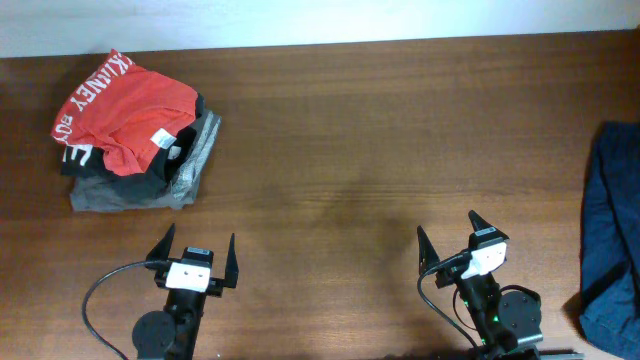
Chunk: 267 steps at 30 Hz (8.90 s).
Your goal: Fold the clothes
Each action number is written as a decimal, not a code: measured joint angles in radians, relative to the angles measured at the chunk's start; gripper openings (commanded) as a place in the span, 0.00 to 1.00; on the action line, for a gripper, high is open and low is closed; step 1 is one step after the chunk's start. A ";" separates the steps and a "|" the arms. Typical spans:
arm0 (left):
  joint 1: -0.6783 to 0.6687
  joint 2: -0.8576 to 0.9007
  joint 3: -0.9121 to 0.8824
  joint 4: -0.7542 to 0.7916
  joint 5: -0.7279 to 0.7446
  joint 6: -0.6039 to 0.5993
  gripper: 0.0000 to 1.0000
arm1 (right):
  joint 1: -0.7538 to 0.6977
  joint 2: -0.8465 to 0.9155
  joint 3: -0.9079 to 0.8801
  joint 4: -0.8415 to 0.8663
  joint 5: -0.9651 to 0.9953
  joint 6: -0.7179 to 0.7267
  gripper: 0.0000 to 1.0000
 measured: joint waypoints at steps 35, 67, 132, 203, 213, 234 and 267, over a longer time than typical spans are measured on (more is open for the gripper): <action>0.000 0.000 0.000 0.000 0.000 0.000 0.99 | 0.000 0.000 0.000 0.000 0.000 0.000 0.99; 0.000 0.000 0.000 0.038 0.005 0.000 0.99 | 0.000 0.000 0.000 0.005 -0.001 0.000 0.99; 0.000 1.420 1.560 -0.919 0.299 -0.051 0.98 | -0.840 1.926 1.411 -0.657 0.030 0.430 0.29; 0.000 1.466 1.560 -0.739 0.267 -0.051 0.98 | 0.468 1.900 1.444 -0.991 -0.220 -0.629 0.38; -0.038 1.554 1.561 -0.739 0.294 -0.052 0.99 | 0.231 1.883 1.444 -0.863 -0.040 -0.260 0.64; -0.182 1.883 1.575 -0.505 0.349 -0.056 0.84 | -0.644 1.883 1.444 -0.978 -0.192 0.169 0.71; -0.244 2.251 1.573 -0.193 0.293 -0.072 0.00 | -0.610 1.883 1.444 -1.072 -0.230 0.127 0.71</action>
